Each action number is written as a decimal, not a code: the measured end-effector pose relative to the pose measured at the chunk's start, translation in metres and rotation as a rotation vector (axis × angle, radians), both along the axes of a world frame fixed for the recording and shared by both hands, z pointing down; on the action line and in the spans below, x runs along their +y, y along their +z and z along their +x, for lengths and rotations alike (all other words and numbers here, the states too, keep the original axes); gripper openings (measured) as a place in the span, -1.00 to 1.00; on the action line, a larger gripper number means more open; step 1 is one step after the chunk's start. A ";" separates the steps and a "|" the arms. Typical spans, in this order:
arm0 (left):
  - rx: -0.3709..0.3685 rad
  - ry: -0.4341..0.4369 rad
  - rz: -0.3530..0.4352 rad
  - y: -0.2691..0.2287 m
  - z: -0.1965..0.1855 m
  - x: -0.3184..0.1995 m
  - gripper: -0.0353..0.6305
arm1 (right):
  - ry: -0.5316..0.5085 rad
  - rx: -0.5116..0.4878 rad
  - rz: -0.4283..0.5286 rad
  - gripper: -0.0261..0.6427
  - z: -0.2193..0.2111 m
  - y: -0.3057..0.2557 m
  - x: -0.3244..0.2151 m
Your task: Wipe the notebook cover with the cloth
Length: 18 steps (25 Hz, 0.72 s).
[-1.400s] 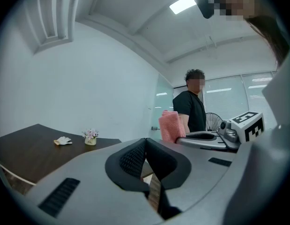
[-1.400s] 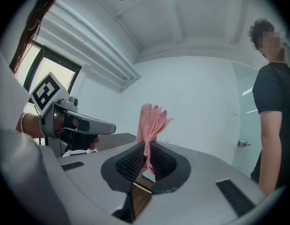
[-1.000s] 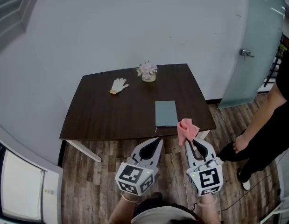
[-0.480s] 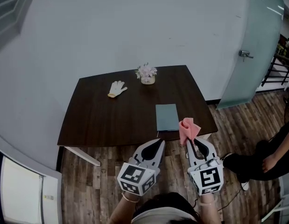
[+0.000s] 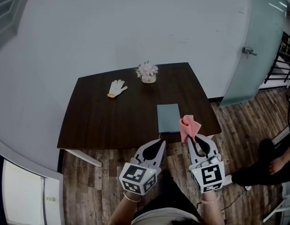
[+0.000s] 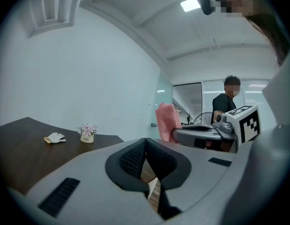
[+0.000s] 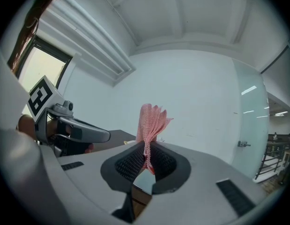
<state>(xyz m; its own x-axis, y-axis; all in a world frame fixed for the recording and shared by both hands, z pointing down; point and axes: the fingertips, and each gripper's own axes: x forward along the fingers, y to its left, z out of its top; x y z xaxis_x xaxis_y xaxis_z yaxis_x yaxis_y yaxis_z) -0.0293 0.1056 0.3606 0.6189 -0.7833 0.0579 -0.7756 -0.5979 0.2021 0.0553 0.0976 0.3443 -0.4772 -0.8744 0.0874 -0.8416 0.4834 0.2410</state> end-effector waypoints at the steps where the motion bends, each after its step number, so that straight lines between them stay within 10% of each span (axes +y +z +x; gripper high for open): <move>1: 0.001 -0.001 -0.003 0.002 0.000 -0.007 -0.83 | -0.001 0.000 -0.003 -0.84 0.000 0.001 -0.007; 18: 0.026 -0.045 -0.056 0.042 0.010 -0.129 -0.83 | -0.059 0.039 -0.071 -0.83 0.002 0.031 -0.140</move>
<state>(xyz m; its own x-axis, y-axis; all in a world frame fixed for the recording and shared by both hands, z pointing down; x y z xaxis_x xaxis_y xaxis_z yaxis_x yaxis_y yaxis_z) -0.0195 -0.0234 0.4025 0.5854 -0.8061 0.0871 -0.7953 -0.5501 0.2548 0.0569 -0.0426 0.3751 -0.5225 -0.8360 0.1677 -0.8019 0.5487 0.2364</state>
